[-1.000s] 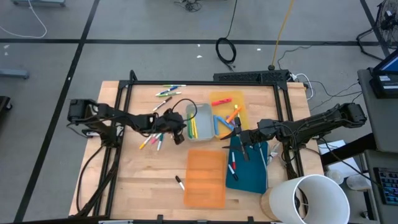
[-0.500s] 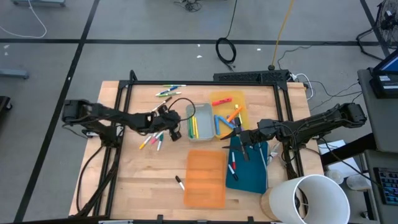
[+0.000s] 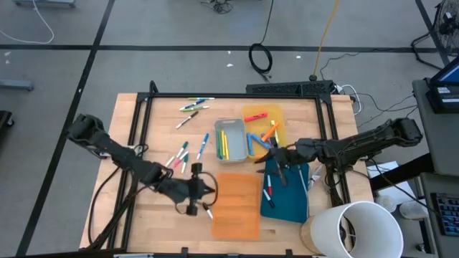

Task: Pick & Place Markers
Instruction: Adjust the bins

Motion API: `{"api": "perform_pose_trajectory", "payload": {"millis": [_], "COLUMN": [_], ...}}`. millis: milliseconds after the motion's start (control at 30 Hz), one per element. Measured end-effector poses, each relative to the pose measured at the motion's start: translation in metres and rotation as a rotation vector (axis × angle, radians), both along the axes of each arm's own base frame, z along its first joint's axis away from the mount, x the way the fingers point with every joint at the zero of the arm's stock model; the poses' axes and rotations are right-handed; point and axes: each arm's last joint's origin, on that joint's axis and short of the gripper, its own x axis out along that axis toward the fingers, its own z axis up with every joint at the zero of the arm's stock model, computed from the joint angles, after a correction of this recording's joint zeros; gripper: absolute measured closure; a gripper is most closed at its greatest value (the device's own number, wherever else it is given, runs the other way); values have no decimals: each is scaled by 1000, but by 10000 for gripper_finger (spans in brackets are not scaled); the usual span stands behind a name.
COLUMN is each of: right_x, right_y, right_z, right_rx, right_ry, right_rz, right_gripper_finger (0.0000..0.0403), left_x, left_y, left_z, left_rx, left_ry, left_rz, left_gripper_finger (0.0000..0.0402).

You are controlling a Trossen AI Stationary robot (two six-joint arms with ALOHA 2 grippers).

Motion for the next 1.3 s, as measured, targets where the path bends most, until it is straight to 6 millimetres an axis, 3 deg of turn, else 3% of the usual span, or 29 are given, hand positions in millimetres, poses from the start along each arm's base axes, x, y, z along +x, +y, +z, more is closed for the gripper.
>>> {"api": "perform_pose_trajectory", "payload": {"millis": [100,233,367,500,600,733,967,1133,1300], "right_x": [1,3,5,7,9,13,17,17,18], "right_y": [19,43,52,49,45,38,29,24,22], "right_z": [8,14,14,12,13,17,18,17,17], "right_rx": [23,-83,-158,-195,-210,-199,-211,-230,-231], "right_ry": [114,280,299,298,278,241,225,226,230], "right_rz": [62,87,120,94,62,32,1,-10,-17], "right_gripper_finger": [262,270,278,284,285,285,285,285,285], "left_x": [-4,0,9,10,11,23,45,65,88], "left_y": [-6,5,1,-17,-18,-4,29,58,59], "left_z": [7,8,-8,-29,-45,-42,-10,-30,-48], "left_rx": [54,1,-201,-273,-245,-183,-127,-153,-134], "left_ry": [2,23,162,291,353,294,226,307,396], "left_rz": [18,89,-103,-282,-227,-168,-89,-4,-47], "left_gripper_finger": [400,400,401,401,401,401,401,401,401]}}
